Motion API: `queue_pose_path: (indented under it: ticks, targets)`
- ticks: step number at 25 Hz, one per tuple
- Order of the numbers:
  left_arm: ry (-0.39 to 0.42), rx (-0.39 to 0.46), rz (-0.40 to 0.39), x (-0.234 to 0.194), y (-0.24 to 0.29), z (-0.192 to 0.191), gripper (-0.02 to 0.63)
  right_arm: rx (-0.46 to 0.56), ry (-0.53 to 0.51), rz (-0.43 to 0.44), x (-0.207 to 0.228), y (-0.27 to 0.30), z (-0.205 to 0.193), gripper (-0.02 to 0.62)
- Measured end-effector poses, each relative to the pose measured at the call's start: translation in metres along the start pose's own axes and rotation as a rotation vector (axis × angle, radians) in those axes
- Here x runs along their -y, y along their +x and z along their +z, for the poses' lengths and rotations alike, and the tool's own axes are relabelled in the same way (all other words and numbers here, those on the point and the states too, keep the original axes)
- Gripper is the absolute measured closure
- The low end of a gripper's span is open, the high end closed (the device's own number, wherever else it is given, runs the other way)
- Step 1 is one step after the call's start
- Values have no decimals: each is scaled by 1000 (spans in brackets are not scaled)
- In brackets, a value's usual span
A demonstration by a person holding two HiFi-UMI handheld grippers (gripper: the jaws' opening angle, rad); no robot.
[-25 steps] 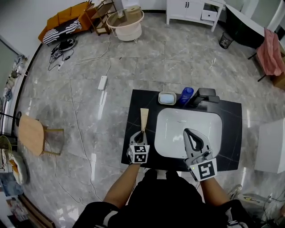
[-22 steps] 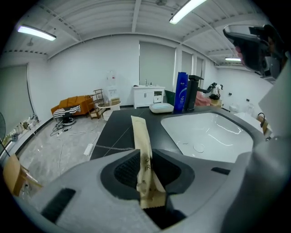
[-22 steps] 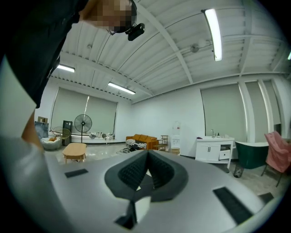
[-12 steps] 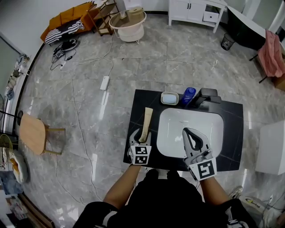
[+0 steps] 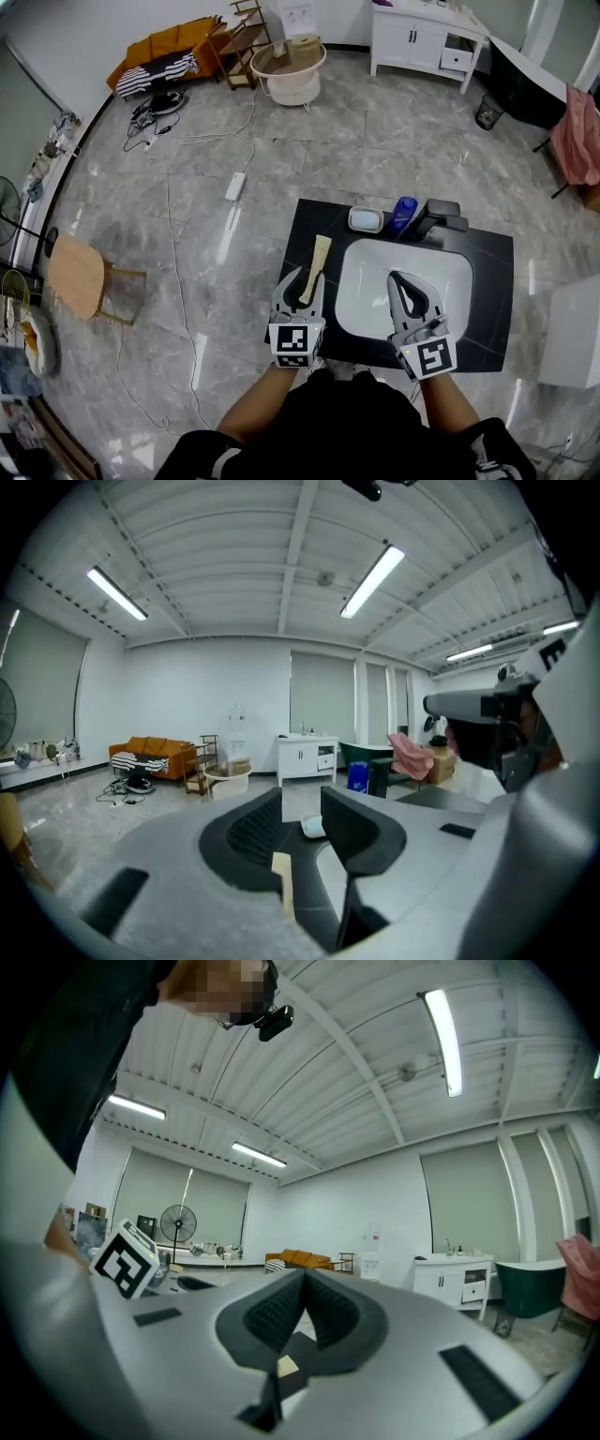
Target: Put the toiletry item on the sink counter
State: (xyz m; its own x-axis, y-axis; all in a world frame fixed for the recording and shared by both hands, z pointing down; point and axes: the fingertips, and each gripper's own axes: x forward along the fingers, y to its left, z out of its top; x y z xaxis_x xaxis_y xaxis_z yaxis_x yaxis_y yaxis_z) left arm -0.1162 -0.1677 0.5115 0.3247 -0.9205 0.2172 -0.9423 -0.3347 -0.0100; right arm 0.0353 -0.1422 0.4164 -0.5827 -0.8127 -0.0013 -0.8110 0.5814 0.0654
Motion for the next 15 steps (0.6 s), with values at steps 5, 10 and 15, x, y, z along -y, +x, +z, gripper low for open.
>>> queue_pose_path:
  ticks: [5, 10, 15]
  targets:
    - [48, 105, 20, 8, -25, 48, 525, 29, 22, -17, 9, -6, 11, 589]
    - [86, 124, 23, 16, -34, 63, 594, 23, -15, -4, 8, -8, 12, 589]
    - [86, 127, 17, 22, -42, 62, 594, 5, -55, 2, 4, -11, 14, 592]
